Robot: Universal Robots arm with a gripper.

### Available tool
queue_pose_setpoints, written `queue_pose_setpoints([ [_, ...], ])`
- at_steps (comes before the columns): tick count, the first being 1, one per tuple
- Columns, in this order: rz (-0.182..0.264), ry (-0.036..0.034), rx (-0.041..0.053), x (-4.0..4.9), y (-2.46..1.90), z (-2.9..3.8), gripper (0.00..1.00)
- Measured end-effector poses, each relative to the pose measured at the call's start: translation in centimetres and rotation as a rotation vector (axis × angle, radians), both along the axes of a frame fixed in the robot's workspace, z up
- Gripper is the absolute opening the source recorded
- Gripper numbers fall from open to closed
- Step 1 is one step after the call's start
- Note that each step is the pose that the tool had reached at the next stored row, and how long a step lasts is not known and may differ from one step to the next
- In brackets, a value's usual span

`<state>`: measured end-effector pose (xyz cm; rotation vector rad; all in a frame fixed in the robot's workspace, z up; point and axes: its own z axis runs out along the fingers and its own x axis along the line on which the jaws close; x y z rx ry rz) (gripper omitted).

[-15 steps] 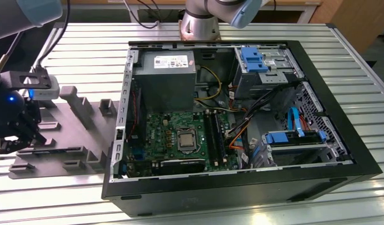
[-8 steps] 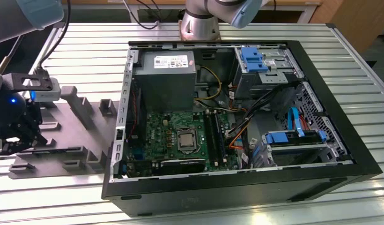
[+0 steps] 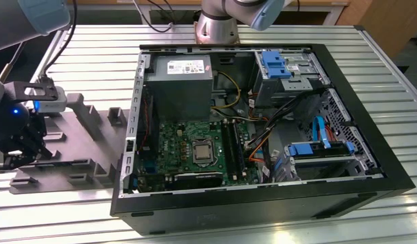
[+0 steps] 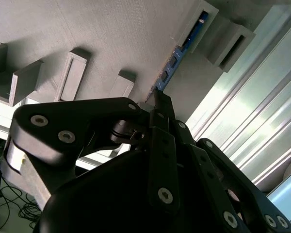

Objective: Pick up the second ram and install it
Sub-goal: 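Pick up the second ram and move it above second insertion slot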

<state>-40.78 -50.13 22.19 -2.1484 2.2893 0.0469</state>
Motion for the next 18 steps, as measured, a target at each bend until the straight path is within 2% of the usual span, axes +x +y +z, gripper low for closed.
queue_pose_setpoints([
  [8,0.0,0.0,0.0,-0.14,-0.05,-0.39,0.11],
  [15,0.0,0.0002,-0.0001,-0.16,-0.05,-0.39,0.11],
  [16,0.0,0.0001,0.0,-0.17,-0.05,-0.4,0.11],
  [17,0.0,0.0001,-0.0001,-0.17,-0.05,-0.39,0.17],
  [18,0.0,0.0001,-0.0001,-0.17,-0.05,-0.39,0.17],
])
